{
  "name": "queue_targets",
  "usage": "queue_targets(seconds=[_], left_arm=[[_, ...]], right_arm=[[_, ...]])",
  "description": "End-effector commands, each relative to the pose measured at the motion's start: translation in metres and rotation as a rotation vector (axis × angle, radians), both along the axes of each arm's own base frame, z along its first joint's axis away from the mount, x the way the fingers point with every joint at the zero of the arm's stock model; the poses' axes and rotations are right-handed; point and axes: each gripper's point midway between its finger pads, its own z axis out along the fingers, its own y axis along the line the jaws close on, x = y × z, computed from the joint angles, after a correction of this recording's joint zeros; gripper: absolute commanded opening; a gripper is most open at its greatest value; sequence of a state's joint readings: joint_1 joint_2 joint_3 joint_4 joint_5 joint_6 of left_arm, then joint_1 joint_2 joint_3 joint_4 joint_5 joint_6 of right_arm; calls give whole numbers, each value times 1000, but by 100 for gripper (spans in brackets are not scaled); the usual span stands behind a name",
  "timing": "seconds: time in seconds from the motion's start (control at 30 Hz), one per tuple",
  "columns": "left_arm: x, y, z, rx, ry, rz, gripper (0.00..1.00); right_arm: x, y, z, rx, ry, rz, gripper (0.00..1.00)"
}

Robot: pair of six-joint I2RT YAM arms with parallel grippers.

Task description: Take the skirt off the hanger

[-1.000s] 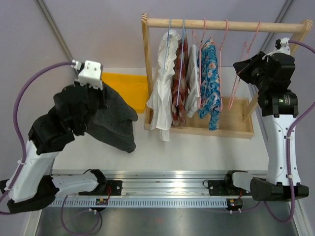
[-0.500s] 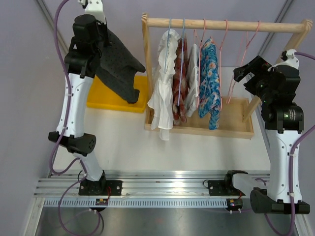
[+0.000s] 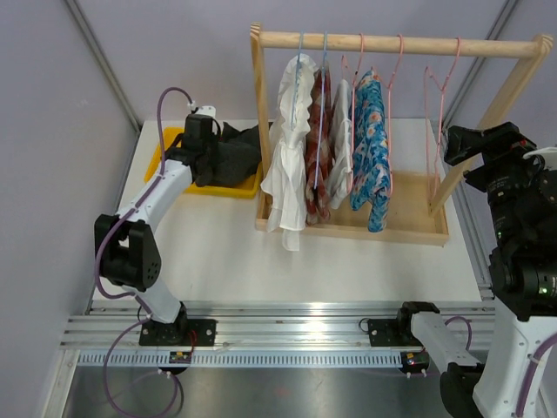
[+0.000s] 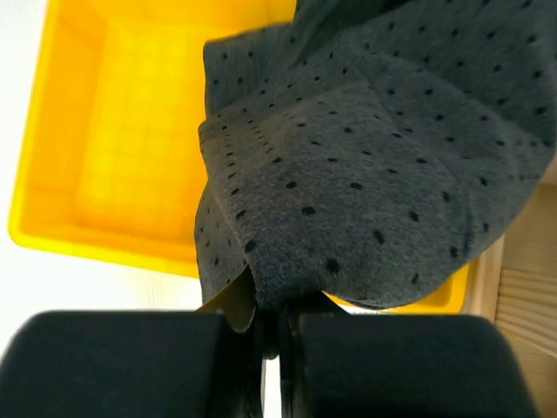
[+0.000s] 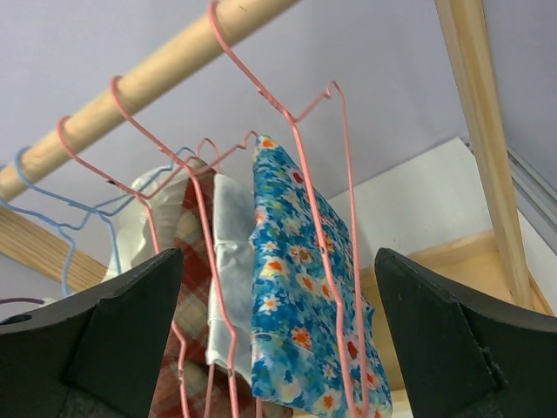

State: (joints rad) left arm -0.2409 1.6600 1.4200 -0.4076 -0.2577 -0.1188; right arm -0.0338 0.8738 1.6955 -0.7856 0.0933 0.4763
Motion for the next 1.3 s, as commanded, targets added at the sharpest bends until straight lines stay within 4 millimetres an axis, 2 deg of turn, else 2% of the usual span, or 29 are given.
queue_targets(seconds=[0.0,0.03,0.07,0.1,0.17,0.27,0.3,0.33,0.37,0.4,0.43,0.47,0.5,0.53,0.57,0.6,0.63,0.67,0.73,0.77,0.9,1.0,1.03,1.17,1.2,1.27], left_arm=[[32,-2,33,-104,-161,40,10],[35,-1,27,-114,-137,56,31],[33,1,17,-113,-80,62,70],[44,0,15,-135,-57,53,99],[43,8,18,-123,-23,101,99],[32,15,64,-140,-137,126,99],[19,20,92,-148,-199,133,99],[12,23,106,-149,-229,140,99],[4,27,116,-143,-239,150,99],[-5,29,131,-144,-262,152,99],[-22,30,145,-150,-271,139,99],[-33,31,155,-156,-283,131,99],[-43,31,161,-161,-288,123,99],[-63,32,170,-169,-308,107,99],[-73,30,174,-176,-315,87,99],[-83,30,174,-178,-318,78,99],[-104,33,179,-184,-344,68,99],[-113,33,178,-186,-347,60,99],[-131,34,180,-198,-366,47,99],[-147,36,181,-206,-385,36,99],[-173,33,181,-232,-415,-6,99],[-184,33,175,-241,-417,-16,99],[-184,33,172,-241,-416,-17,99],[-184,31,160,-244,-383,-17,99],[-185,31,158,-246,-378,-20,99],[-186,27,158,-254,-376,-39,99]], right_arm=[[-12,6,24,-7,-78,35,99],[-12,12,34,-20,-116,69,100],[-15,28,40,-56,-142,162,100],[-17,36,47,-70,-165,205,100],[-21,56,59,-101,-198,323,100],[-20,79,73,-96,-221,462,99],[-14,84,79,-93,-228,495,99],[-12,93,80,-80,-225,550,99],[-7,97,80,-71,-221,578,99],[9,100,78,-59,-199,604,99],[15,106,75,-41,-178,647,99],[25,109,71,-26,-150,667,99],[48,109,58,4,-85,679,99],[58,112,50,19,-48,699,97],[69,112,42,32,-16,699,95],[86,112,25,52,34,696,95],[94,109,17,50,52,670,94],[104,108,1,57,91,656,94],[113,105,-13,46,115,625,94],[119,103,-27,50,146,611,94],[130,107,-55,48,200,594,91],[137,116,-71,64,224,607,74],[138,120,-73,65,225,613,48],[139,123,-71,67,223,608,6],[139,123,-68,64,216,605,0],[138,122,-55,53,193,603,0]])
